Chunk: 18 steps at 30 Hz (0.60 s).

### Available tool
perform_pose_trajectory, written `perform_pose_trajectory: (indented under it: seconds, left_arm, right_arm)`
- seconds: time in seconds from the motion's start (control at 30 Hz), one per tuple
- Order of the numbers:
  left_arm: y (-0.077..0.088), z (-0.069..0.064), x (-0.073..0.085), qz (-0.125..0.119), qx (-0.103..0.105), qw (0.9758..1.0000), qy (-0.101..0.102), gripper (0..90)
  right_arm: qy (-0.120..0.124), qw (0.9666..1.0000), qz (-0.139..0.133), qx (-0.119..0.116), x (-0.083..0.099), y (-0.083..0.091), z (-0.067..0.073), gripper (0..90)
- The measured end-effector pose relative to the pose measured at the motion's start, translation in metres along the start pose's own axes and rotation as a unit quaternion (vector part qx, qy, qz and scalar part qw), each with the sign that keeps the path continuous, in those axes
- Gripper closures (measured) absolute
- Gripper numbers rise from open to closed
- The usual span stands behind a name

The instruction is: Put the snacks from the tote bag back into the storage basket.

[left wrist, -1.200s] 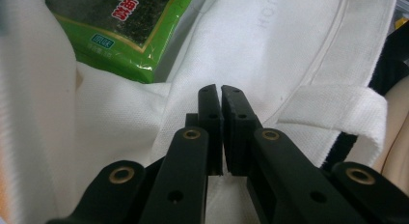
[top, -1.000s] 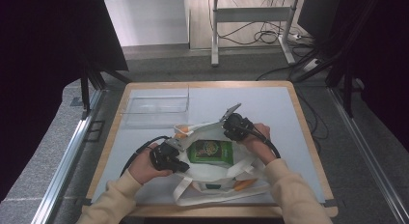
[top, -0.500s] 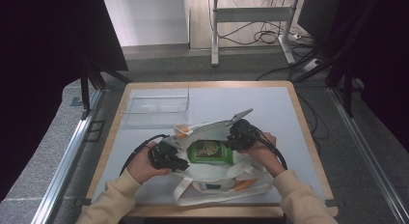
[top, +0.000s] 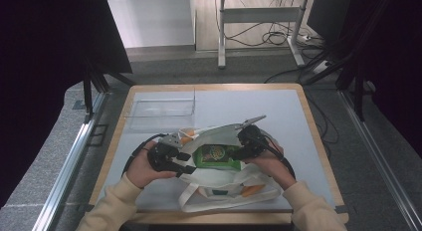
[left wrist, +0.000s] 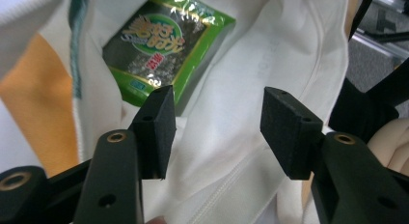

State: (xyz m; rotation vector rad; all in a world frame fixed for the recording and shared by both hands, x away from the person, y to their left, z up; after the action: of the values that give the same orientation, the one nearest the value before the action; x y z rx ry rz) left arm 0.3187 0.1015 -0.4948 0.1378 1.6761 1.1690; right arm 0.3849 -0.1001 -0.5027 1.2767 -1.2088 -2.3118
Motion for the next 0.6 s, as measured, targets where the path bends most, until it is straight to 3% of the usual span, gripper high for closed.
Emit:
perform_pose_trajectory:
  seconds: [0.27,0.6]
  left_arm:
    - [0.012,0.008,-0.002,-0.017,-0.009,0.9998,0.006,43.4]
    - [0.031,0.024,-0.003,-0.046,-0.027,0.9981,0.030,41.2]
  right_arm:
    - [-0.004,0.9999,0.010,-0.005,0.000,-0.008,0.014,27.1]
    - [-0.042,0.9988,0.024,0.005,0.008,-0.014,0.010,25.0]
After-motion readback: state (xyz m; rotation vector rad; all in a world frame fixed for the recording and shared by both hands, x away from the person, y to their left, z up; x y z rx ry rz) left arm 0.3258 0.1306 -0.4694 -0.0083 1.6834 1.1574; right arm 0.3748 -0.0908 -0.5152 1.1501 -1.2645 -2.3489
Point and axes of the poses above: each handheld gripper's, and its own axes: y roughly backward along the jaws, x roughly out of its underside, z roughly to its left, the point moved 7 cm from there along -y, roughly forward along the jaws, and after that the axes turned 15 degrees about -x, right-handed, at the moved point
